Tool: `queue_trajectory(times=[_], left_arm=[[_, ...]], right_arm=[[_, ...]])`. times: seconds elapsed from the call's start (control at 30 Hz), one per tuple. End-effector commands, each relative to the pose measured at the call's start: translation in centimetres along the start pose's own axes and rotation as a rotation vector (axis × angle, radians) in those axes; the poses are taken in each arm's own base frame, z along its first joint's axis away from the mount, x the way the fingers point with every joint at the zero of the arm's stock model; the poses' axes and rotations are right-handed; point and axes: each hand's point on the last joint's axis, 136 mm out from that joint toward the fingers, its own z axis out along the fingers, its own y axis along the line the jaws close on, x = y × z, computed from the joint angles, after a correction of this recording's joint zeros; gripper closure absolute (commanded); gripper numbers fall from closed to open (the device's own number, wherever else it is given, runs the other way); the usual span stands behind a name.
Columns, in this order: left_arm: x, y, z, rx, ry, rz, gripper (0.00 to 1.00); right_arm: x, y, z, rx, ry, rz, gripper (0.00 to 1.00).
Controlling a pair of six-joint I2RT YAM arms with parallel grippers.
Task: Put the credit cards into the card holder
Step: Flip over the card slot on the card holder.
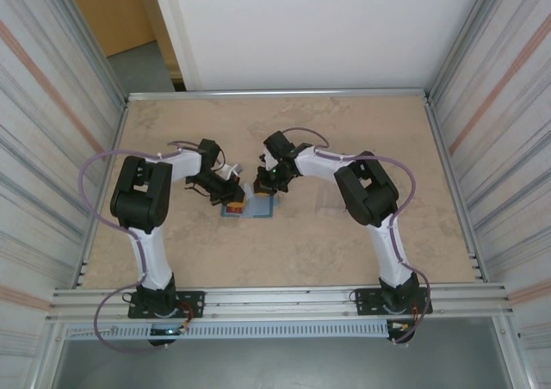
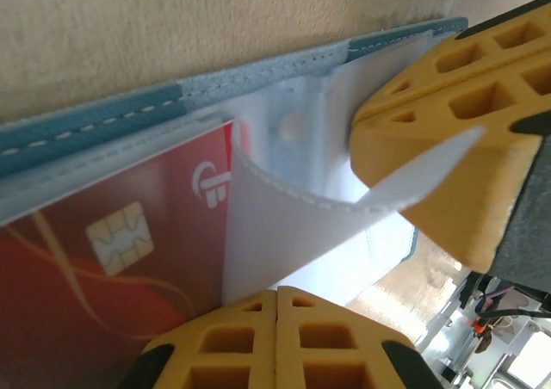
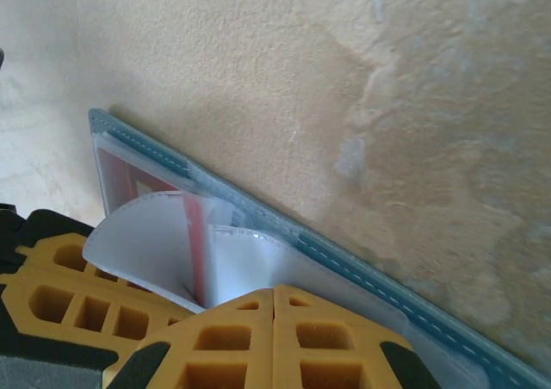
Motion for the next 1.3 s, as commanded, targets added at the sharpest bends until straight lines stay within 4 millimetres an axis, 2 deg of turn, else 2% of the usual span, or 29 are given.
queue_trajectory(times=[0.0, 0.23, 0.37, 0.5, 0.73, 0.83, 1.1, 1.27], left_arm=[[0.4, 0.4, -0.9, -0.034, -0.013, 0.011, 1.0], [0.1, -2.8, -3.6, 0.021, -0.089, 0.081, 0.99], [0.3, -3.7, -5.3, 0.037, -0.146, 0.109, 0.88], [0.1, -2.7, -6.7, 0.021, -0.206, 0.092, 0.86], [-1.0, 1.3, -9.5, -0.124, -0.295, 0.027, 0.8], [-1.3, 2.1, -10.5, -0.134, -0.327, 0.002, 0.79], [-1.7, 2.7, -11.8, -0.164, -0.364, 0.01, 0.76], [-1.7, 1.3, -12.6, -0.121, -0.377, 0.013, 0.76]], right_arm=[[0.7, 0.4, 1.2, -0.013, 0.04, -0.004, 0.99], [0.7, 1.3, 0.7, -0.029, 0.035, -0.015, 0.99], [0.8, 2.2, 0.7, -0.05, 0.042, -0.027, 0.98], [0.9, 2.9, 0.9, -0.074, 0.047, -0.028, 0.98], [0.8, 4.5, 0.7, -0.125, 0.045, -0.033, 0.98], [1.0, 5.5, 0.7, -0.145, 0.048, -0.041, 0.98], [1.5, 7.7, 1.4, -0.181, 0.064, -0.066, 0.98], [1.5, 7.9, 2.6, -0.187, 0.077, -0.066, 0.98]])
